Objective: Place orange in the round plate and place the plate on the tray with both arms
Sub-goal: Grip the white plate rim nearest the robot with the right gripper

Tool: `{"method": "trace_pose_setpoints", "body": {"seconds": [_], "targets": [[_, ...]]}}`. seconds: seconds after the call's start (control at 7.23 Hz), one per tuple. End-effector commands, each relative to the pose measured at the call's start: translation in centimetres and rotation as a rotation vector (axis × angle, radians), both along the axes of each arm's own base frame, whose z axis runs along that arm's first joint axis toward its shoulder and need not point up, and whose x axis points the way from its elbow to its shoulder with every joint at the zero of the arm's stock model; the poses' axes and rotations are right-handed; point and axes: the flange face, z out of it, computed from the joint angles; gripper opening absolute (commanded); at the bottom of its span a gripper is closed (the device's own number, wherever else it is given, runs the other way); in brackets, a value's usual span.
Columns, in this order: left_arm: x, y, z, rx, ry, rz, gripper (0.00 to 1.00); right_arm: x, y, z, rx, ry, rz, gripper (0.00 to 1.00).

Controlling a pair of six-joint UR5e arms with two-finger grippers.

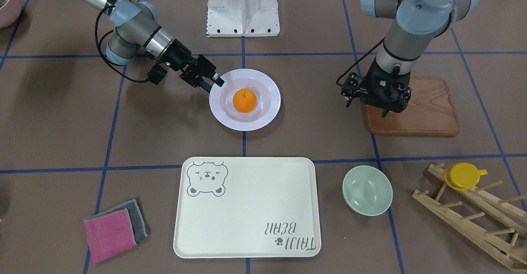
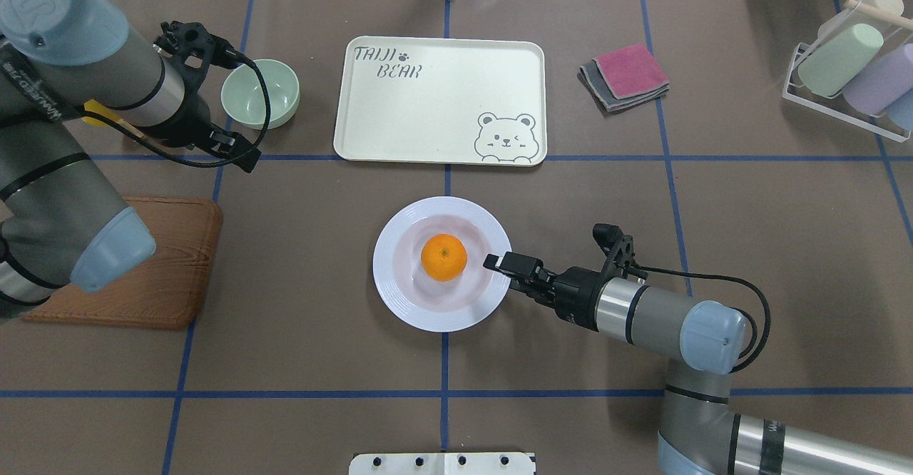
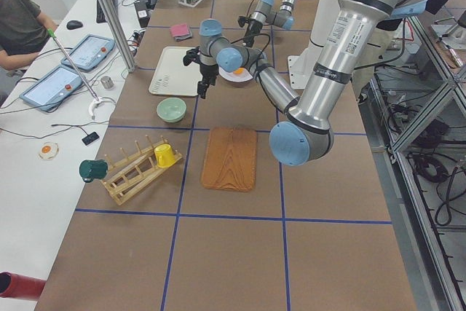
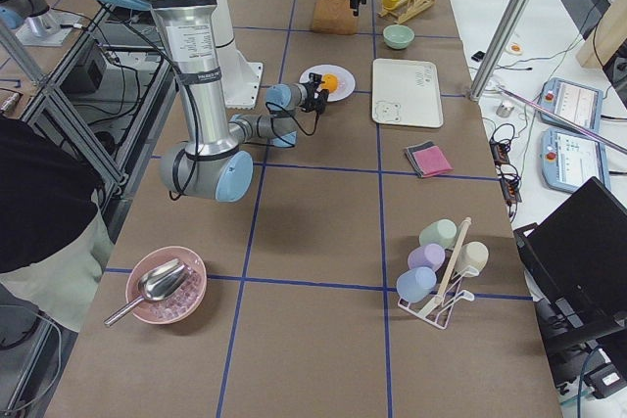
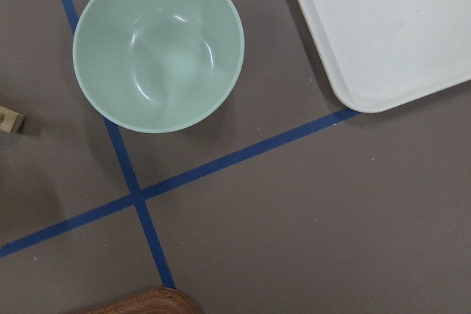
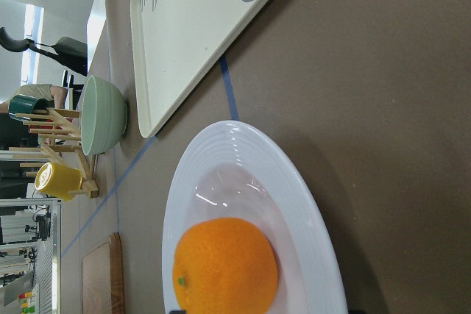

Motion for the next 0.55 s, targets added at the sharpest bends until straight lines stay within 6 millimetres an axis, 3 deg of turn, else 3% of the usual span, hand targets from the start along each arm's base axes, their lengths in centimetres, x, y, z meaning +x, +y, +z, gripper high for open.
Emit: {"method": "trace_pose_setpoints", "body": {"seconds": [0.0,0.41], "targets": [[-0.08,0.10,-0.36,0.002,0.005,0.000,0.99,-0.56,-0.01,0.64,-0.037,-0.001,0.013,0.77],[-0.28,0.33,-0.90,0.008,0.010,0.000,0.99,-0.69,0.01,-0.01,-0.045,-0.032,0.012,0.61]]}}
